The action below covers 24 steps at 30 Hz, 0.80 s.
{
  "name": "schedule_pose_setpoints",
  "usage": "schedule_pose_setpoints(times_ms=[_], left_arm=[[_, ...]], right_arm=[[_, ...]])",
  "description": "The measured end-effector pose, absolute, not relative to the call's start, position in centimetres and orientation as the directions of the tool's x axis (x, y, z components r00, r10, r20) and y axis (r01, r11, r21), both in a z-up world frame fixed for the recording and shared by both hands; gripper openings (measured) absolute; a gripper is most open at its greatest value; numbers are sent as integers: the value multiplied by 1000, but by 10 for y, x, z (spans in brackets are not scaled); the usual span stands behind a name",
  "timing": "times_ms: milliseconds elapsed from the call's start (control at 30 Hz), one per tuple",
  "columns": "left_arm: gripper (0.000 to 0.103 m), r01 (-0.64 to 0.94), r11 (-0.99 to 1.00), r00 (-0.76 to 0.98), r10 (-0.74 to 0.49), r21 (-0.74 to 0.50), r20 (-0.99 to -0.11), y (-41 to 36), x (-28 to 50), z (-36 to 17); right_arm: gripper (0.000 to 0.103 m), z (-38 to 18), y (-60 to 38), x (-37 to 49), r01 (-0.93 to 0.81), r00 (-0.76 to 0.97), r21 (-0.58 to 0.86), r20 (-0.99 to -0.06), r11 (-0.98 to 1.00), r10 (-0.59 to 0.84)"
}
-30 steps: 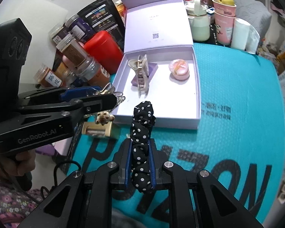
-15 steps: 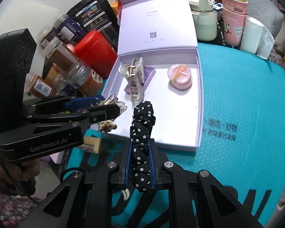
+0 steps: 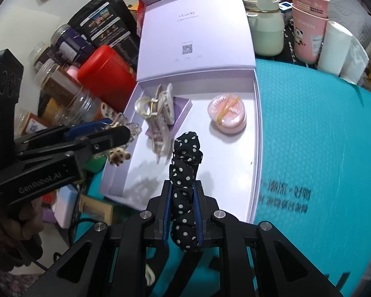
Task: Organize rigid objects
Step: 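Carry the gold clip with left tool while right tool carries the scrunchie into the box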
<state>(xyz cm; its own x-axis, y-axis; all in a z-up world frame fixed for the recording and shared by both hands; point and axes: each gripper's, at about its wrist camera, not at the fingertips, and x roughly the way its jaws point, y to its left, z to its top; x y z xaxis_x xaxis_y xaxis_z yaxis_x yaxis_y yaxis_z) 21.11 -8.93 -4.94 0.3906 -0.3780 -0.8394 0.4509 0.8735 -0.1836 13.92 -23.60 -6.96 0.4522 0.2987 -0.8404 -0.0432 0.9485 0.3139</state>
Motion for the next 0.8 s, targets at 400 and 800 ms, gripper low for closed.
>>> schedule_pose_setpoints(times_ms=[400,800], left_arm=[[35,427,884,451,-392,-192,-802,-96,249,-47],[35,402,893,476,-392,-201,-787,-100,284,-56]], right_arm=[[16,-76,-253,183,-37,483,291,-832,956,272],[16,-94,-271,223,-10,495,257,-838,966,228]])
